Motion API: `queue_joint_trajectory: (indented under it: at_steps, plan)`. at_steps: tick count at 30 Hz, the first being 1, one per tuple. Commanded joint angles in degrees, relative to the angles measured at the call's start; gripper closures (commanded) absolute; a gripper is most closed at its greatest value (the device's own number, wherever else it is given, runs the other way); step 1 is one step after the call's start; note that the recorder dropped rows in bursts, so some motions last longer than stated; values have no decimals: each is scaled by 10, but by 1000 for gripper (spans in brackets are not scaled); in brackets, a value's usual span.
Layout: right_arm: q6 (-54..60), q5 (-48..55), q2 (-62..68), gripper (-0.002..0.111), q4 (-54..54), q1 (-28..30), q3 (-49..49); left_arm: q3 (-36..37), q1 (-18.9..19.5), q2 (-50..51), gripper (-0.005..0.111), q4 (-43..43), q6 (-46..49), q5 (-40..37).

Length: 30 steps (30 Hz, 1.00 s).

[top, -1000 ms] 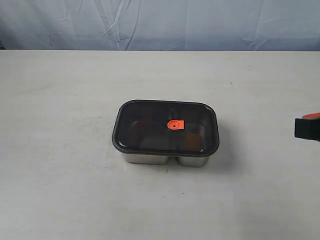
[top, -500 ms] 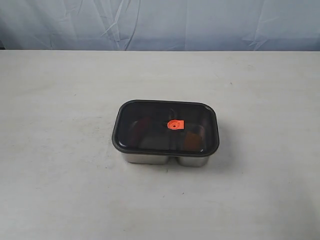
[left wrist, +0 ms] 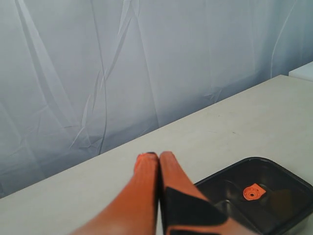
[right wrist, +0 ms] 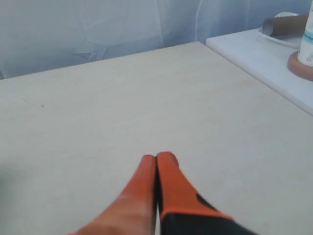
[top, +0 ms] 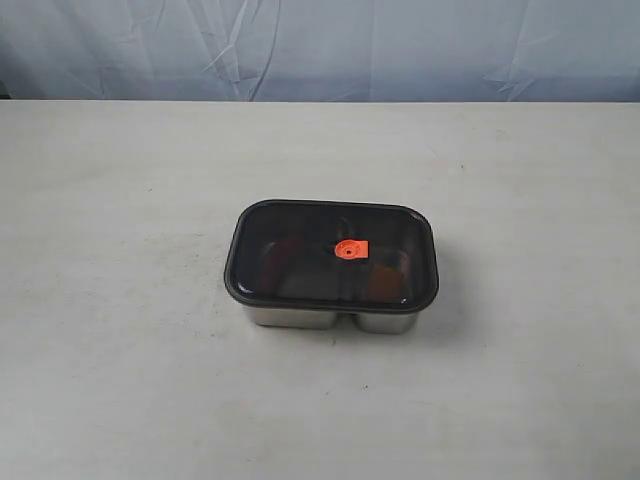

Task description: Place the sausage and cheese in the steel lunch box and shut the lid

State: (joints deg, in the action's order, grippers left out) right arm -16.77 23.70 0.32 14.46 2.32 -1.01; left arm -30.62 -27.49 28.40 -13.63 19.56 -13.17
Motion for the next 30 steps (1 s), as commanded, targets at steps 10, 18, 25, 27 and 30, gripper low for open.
queue_joint_trajectory:
  at_steps: [10,18,25,27,30]
  plan:
    - [49,-28,-3,108,7,3,10,3,-1,-4,107,-2,1,-1]
    - [88,-27,-3,108,7,3,10,3,-1,-4,107,-2,1,-1]
    - [87,-27,-3,108,4,3,10,3,-1,-4,107,-2,1,-1]
    - [87,-27,-3,108,4,3,10,3,-1,-4,107,-2,1,-1]
    - [87,-29,-3,108,5,3,10,3,-1,-4,107,-2,1,-1]
